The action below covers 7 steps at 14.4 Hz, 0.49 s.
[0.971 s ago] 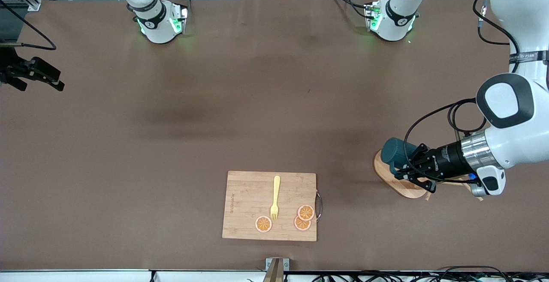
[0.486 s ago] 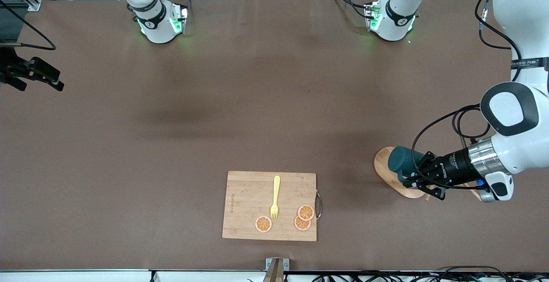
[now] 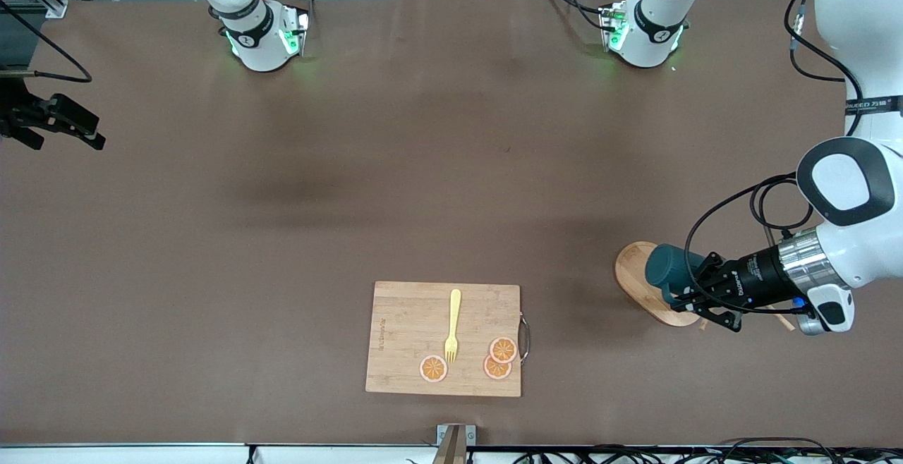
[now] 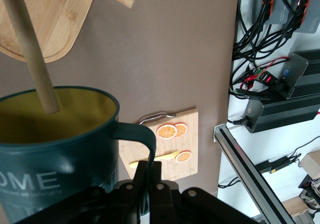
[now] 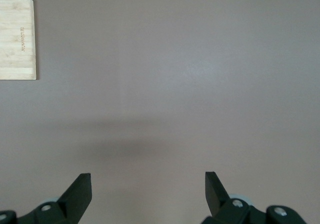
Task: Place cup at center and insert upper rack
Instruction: 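Lower the mug onto the stand base beside the dowel pegs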
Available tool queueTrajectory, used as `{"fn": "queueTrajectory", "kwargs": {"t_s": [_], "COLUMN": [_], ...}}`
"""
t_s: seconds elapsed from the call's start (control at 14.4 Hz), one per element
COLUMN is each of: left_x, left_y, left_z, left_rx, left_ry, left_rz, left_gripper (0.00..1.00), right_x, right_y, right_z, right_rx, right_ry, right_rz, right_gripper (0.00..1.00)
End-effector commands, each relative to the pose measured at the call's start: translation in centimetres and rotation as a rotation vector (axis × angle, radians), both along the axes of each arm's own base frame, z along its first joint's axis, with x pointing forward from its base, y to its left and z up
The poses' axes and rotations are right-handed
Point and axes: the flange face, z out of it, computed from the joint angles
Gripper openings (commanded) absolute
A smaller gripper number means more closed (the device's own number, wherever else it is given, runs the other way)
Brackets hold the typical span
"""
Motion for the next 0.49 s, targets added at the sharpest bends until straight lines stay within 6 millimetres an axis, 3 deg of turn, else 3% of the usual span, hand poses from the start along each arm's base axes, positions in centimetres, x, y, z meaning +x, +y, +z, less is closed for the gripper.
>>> {"fn": "queueTrajectory", "kwargs": {"t_s": [0.0,0.42], "left_x": [0.3,0.4], "left_y": [1.3,3.1], "left_z": [0.2,-0.6], "left_rx": [-0.016,-0.016], "left_ry": [-0.020,-0.009], "left_rz": [0.007,0.029], "left_gripper": [0.01,0.01], "right_x": [-0.6,-0.6], "right_y": [-0.1,-0.1], "right_z": [0.4,0.5], "right_rx": [-0.012,-0.012], "right_ry": [-0.007,-0.010], "right_rz": [-0.001,-0.001], "right_gripper": [1.00,1.00]}}
